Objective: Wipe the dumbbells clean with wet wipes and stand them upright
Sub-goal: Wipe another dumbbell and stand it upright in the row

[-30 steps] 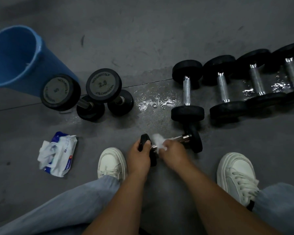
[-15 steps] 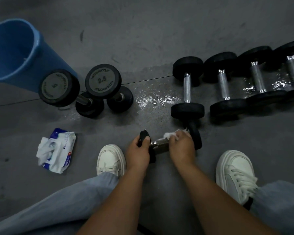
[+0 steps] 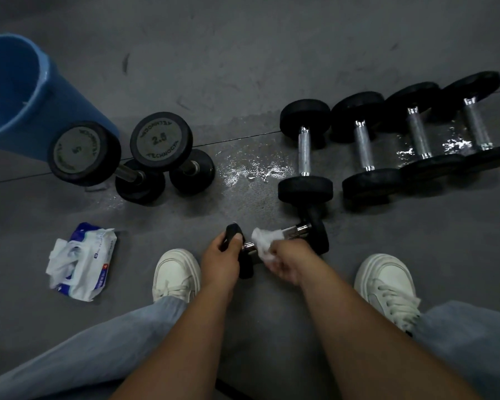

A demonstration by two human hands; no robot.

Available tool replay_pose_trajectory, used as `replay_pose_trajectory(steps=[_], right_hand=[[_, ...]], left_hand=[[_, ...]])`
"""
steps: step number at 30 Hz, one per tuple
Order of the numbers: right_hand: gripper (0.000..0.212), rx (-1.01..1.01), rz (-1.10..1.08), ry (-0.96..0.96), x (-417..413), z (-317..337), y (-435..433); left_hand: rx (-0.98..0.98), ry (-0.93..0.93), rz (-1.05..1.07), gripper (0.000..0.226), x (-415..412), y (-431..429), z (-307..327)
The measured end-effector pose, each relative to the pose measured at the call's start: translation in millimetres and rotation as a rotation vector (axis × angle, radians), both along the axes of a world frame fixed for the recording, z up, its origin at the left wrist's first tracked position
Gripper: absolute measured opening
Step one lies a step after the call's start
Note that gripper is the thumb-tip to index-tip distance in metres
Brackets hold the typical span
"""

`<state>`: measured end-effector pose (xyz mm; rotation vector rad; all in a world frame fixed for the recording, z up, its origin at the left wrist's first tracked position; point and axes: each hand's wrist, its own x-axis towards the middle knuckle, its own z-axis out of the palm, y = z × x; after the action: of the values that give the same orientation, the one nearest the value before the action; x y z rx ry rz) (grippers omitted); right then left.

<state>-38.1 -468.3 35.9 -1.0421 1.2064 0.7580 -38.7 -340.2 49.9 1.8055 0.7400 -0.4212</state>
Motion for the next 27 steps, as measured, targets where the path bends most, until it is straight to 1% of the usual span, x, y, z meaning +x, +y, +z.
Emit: replay_pose_trajectory(steps=[1,2,3,4,5,6,7,8,9,10,12,13,14,15,16,17,18,19,20,21,23,24,25,26,27], right_hand=[[0.017,-0.035,0.195,0.021,-3.8,1.1,-4.2],[0.022,-0.074,0.282,0.014,-7.7,1.0,-5.1],[0.029,-0.125,0.256,-0.026,-9.8,0.7,-3.5],[0.031,-0.153,0.144,-0.078,-11.0,1.3,0.4],[0.023,-0.127,-0.018,-0.11,-11.6,2.4,6.2],[0.011,-0.056,-0.127,-0.124,-11.0,3.8,15.4],[0.012,0.012,-0.16,-0.127,-11.5,8.3,21.9],[0.017,0.037,-0.081,-0.129,-13.3,10.8,25.2],[0.018,0.013,0.028,-0.149,-14.8,12.5,24.8],[0.017,-0.1,0.139,-0.204,-14.9,12.2,20.2],[0.017,-0.526,0.298,-0.342,-14.8,10.3,3.3],[0.016,-0.72,0.31,-0.403,-13.5,12.5,-5.1],[0.014,-0.836,0.292,-0.457,-13.3,16.8,-9.0],[0.01,-0.882,0.29,-0.501,-13.7,16.8,-8.1],[0.009,-0.88,0.346,-0.533,-13.9,16.3,-2.9],[0.012,-0.849,0.454,-0.574,-14.8,11.3,4.8],[0.011,-0.766,0.589,-0.604,-16.3,5.3,12.1],[0.007,-0.667,0.677,-0.627,-18.1,-0.7,16.6],[0.009,-0.603,0.699,-0.624,-17.9,-1.8,17.7],[0.012,-0.601,0.654,-0.621,-17.8,-6.5,15.8],[0.008,-0.73,0.421,-0.555,-18.3,-8.4,9.2],[0.004,-0.767,0.401,-0.557,-17.4,-4.0,9.5],[0.007,-0.75,0.459,-0.61,-17.0,-4.5,11.2],[0.006,-0.675,0.563,-0.651,-15.9,-2.7,13.8],[0.006,-0.6,0.619,-0.672,-13.8,-3.4,14.0]], left_hand=[[-0.009,-0.001,-0.002,0.031,-1.2,0.4,-0.2],[-0.014,0.0,-0.005,0.032,-2.4,0.7,-0.5],[-0.01,-0.004,-0.009,0.033,-3.5,1.0,-0.6],[-0.003,-0.004,-0.015,0.033,-4.3,1.1,-0.5],[0.002,-0.003,-0.017,0.033,-4.7,1.3,-0.6],[0.004,0.0,-0.019,0.033,-4.6,1.4,-0.9],[0.006,0.001,-0.02,0.034,-3.7,1.1,-0.9],[0.011,0.004,-0.023,0.034,-2.9,1.2,-1.0],[0.011,0.001,-0.022,0.034,-2.1,1.1,-0.2],[0.002,0.0,-0.018,0.033,-1.6,1.2,-0.7],[-0.027,0.006,-0.001,0.025,-2.5,1.2,-1.0],[-0.039,0.006,0.002,0.022,-3.2,0.6,-0.1],[-0.047,0.005,0.004,0.023,-4.0,0.3,-0.7],[-0.049,0.005,0.005,0.025,-4.7,-0.2,-0.8],[-0.043,0.007,0.004,0.025,-4.8,-0.2,-1.5],[-0.032,0.005,0.004,0.025,-4.2,-0.3,-0.8],[-0.022,0.002,0.002,0.027,-3.7,0.3,-1.3],[-0.017,0.001,-0.004,0.028,-3.5,0.7,-1.5],[-0.016,0.005,-0.012,0.03,-3.9,1.1,-2.1],[-0.015,0.009,-0.012,0.032,-4.6,1.2,-1.6],[-0.019,0.008,-0.004,0.033,-6.1,1.0,-1.2],[-0.019,0.007,0.005,0.034,-6.2,0.8,-1.0],[-0.018,0.005,0.014,0.034,-5.7,0.3,-0.7],[-0.017,0.003,0.021,0.035,-4.9,0.0,-0.1],[-0.021,0.0,0.024,0.035,-4.2,-0.2,0.8]])
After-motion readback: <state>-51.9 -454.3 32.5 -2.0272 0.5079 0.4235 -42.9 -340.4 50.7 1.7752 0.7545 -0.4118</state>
